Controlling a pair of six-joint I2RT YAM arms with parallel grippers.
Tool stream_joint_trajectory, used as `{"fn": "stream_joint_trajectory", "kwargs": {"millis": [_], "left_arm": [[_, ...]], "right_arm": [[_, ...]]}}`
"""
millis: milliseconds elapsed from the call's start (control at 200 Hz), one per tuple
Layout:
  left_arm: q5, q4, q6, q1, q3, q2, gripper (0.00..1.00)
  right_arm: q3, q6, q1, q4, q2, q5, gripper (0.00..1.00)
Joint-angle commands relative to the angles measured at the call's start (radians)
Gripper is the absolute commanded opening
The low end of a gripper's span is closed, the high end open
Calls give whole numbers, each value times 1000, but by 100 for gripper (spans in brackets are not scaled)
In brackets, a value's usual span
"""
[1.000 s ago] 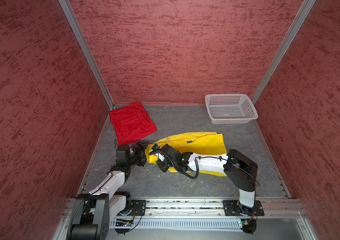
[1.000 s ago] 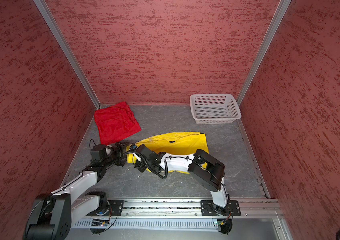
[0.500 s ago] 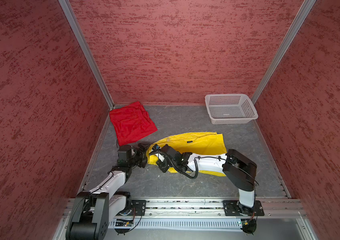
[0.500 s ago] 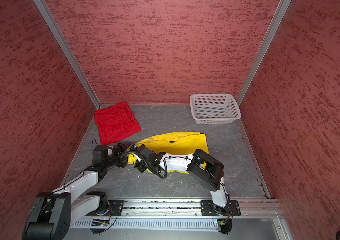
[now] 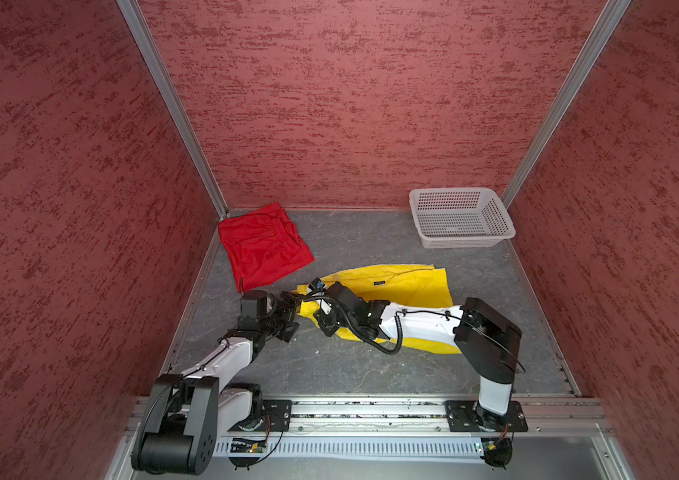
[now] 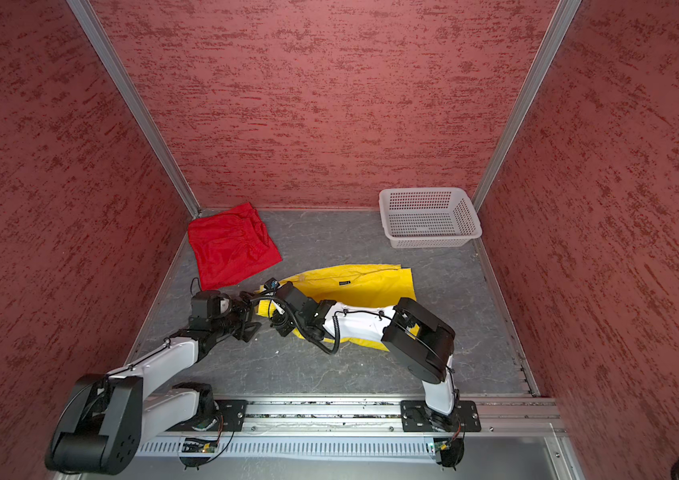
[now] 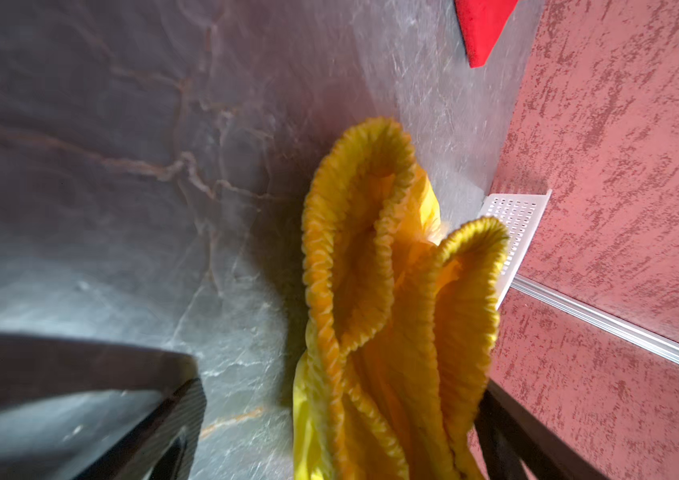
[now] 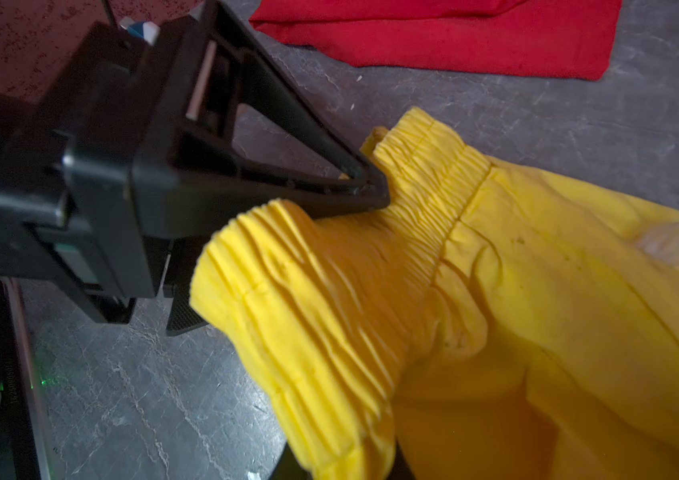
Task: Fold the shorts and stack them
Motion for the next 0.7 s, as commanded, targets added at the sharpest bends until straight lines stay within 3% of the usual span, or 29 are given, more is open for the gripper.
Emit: {"fn": "stream_joint_trajectory", "kwargs": {"millis": [0,220,326,386,411,451,496,646,696], "left_arm": [[8,44,24,-10,81,49,99],[29,120,1,-27,180,135,100],[54,181,-22,-36,152,180,96],[76,231,-42,-36,121,204,84],[83,257,-50,-36,106,212,76],[94,288,-61,-36,89,225,54],[109,311,-70,-36,75,235,41],[143,303,-51,-36,67,228,31],[145,258,-29,-36,75,212,22]], "right_arm": [[2,33,5,61,-7,-42,0],[-15,55,42,56,25,-82,0],[-36,64,43,83,9,-74,10],[-40,66,42,94,3,-66,20],[-39,68,42,97,2,-64,25],[-38,69,43,102,2,-60,29],[-36,69,41,102,4,-55,31],[-35,65,34,110,4,-33,31],[-38,61,33,111,0,-26,31]]}}
